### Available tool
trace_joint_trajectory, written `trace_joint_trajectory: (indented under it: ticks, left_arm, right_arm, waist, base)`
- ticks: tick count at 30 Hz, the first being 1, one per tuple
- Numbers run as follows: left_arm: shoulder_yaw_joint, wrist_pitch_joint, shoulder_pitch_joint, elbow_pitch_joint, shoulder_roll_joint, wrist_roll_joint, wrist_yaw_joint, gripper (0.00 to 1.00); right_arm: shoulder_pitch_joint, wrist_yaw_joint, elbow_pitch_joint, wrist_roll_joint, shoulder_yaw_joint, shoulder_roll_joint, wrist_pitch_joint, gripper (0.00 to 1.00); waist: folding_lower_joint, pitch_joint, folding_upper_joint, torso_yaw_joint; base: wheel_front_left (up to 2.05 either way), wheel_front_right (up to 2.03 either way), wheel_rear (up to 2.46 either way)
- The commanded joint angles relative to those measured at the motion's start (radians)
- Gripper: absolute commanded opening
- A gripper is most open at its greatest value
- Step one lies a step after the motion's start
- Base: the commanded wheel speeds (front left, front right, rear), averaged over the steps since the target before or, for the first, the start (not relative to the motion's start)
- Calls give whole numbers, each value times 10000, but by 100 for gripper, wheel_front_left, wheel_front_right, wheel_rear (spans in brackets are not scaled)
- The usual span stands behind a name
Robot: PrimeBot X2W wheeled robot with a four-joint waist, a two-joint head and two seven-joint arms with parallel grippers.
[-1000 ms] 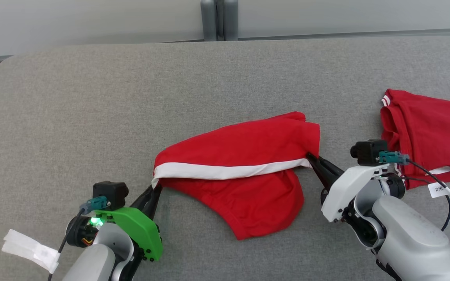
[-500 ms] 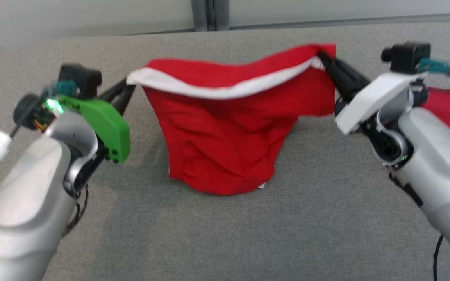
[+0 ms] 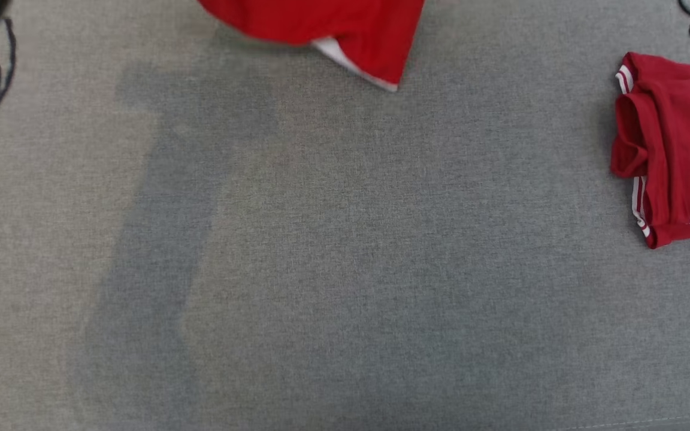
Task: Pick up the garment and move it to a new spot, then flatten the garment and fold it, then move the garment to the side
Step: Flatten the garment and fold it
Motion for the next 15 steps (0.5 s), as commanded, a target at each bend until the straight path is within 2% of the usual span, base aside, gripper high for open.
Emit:
trace_joint_trajectory:
  ticks: [1,8,15]
  left_arm:
    - [-115,-147,-441,201,140,-102,-21,0]
    - [-769,-770,-1405,1174,188,-801,-3,0]
    - [-1769,-994,-166,1489,264,-2208,-4,0]
  right_arm:
    - [-412,-6,120,79,2,-163,-182,0]
    - [-1514,-11,444,383,462,-453,-599,0]
    - [-413,-11,79,989,1636,-867,-218,0]
  waist:
    - [-1,474,0,-160]
    - [-1,545,0,-128]
    - [-1,152,0,-88]
  base:
    - [0,0,0]
    - [0,0,0]
    - [0,0,0]
